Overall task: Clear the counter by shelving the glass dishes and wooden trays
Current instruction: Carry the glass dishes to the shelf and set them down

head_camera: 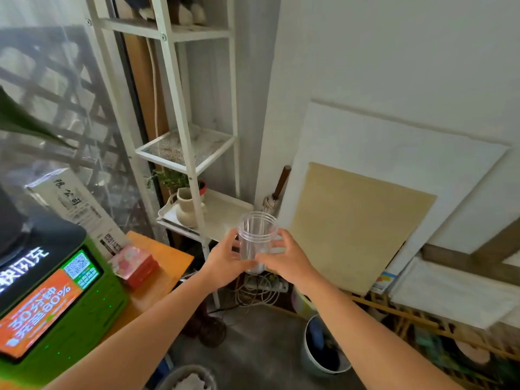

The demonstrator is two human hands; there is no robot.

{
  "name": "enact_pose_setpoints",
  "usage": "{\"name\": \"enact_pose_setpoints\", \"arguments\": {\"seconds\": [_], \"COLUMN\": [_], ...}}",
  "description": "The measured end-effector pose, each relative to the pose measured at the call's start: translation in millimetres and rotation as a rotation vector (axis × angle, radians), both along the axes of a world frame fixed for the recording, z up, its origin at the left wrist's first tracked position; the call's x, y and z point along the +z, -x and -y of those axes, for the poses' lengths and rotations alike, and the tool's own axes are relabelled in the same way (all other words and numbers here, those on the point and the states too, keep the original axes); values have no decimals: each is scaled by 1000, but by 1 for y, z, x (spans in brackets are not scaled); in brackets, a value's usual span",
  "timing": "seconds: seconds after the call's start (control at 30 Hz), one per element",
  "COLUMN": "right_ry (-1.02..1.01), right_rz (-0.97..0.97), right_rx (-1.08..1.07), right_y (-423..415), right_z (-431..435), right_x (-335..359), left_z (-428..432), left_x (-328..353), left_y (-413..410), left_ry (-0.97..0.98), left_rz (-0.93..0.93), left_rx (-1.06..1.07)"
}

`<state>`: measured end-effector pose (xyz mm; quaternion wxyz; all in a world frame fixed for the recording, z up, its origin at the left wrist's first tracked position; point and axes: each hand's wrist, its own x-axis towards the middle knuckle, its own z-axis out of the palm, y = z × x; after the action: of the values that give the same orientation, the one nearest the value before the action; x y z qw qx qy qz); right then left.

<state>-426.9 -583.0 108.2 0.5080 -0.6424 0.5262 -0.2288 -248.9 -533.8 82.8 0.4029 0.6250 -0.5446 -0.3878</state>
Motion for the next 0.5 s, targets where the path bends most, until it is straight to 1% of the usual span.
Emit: {"name": "enact_pose_setpoints", "arguments": {"seconds": [0.3, 0.5], "right_ry": [-41, -26], "right_rz": [-34, -76], "right_rx": [76, 159], "right_y": [-39, -58], "right_z": [62, 115], "right_x": [-23, -32], "left_z": [47, 91], "left_x": [-23, -32], "left_y": [-34, -48], "left_ry": [-71, -101], "left_rz": [-5, -12], "left_rx": [100, 157]}}
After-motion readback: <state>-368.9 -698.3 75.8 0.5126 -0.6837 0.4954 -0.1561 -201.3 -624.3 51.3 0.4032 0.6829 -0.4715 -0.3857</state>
